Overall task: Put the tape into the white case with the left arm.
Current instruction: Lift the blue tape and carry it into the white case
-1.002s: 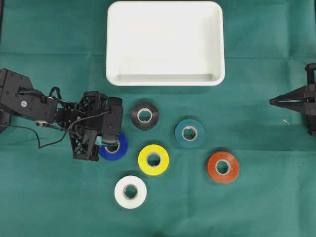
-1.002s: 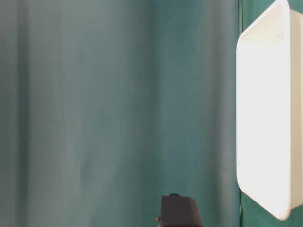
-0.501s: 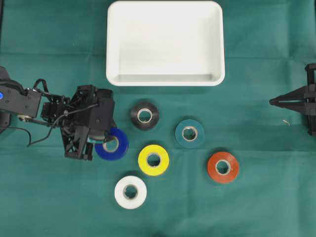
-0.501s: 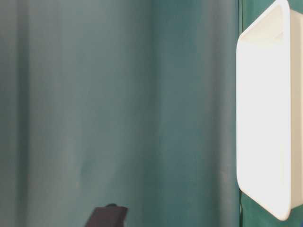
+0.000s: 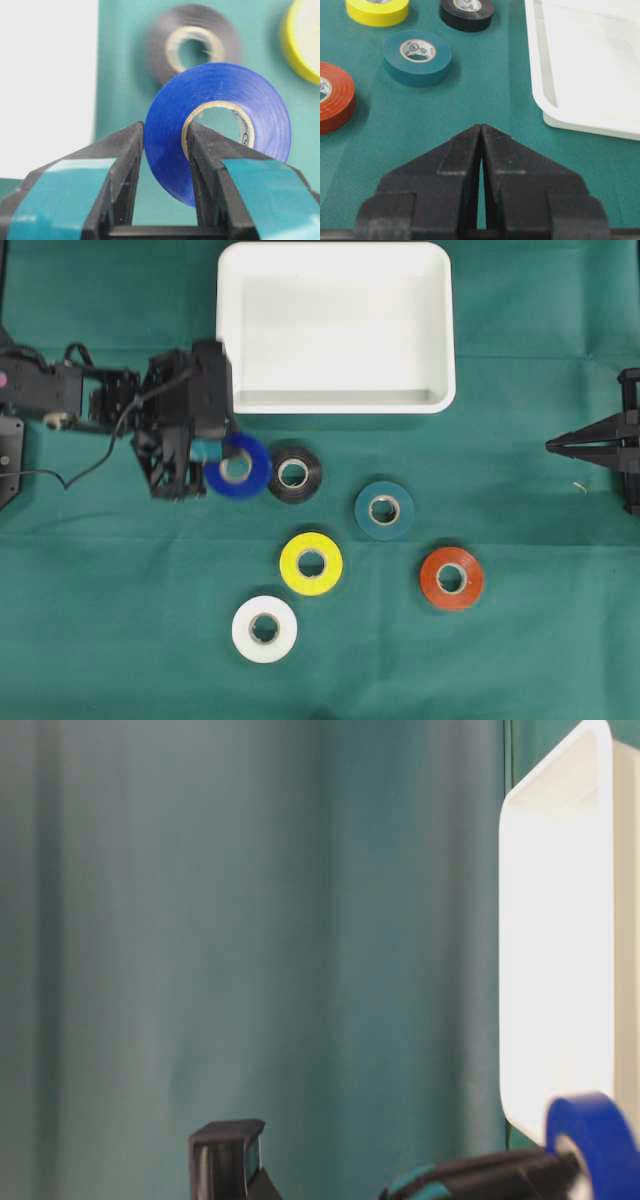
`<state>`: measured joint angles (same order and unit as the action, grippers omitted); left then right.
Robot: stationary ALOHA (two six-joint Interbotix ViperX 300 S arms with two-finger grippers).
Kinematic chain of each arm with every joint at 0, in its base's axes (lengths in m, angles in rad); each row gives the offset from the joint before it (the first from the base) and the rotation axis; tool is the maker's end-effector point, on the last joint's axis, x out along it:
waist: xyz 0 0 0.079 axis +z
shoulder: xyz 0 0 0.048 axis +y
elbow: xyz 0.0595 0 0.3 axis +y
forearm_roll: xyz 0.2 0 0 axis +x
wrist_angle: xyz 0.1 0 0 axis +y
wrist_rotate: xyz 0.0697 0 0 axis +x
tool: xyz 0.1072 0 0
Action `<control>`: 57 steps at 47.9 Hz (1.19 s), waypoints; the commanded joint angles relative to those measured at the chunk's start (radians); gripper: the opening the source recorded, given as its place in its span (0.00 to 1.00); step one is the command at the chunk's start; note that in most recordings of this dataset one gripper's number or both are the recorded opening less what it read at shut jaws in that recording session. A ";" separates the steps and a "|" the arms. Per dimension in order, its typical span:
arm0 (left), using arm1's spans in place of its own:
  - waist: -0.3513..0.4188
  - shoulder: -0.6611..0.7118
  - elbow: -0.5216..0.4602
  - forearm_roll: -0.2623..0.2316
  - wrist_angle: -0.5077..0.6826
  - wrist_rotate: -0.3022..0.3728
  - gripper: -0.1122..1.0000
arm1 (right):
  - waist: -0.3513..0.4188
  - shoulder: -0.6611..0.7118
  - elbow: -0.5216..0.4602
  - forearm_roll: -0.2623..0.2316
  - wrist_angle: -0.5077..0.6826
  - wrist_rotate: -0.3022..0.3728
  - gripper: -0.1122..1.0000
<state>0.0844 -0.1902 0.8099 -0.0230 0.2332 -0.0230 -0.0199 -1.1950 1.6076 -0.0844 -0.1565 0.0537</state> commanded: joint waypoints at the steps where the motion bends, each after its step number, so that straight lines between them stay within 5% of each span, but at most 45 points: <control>1: 0.061 -0.023 -0.031 0.003 -0.005 0.006 0.32 | -0.002 0.006 -0.012 -0.002 -0.008 0.000 0.02; 24: 0.295 0.061 -0.115 0.002 -0.011 0.207 0.32 | -0.002 0.006 -0.012 -0.002 -0.008 0.000 0.02; 57: 0.480 0.301 -0.321 0.002 -0.025 0.233 0.32 | -0.002 0.002 -0.012 -0.002 -0.006 0.000 0.02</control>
<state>0.5507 0.1150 0.5277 -0.0215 0.2178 0.2102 -0.0199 -1.1980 1.6061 -0.0859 -0.1565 0.0537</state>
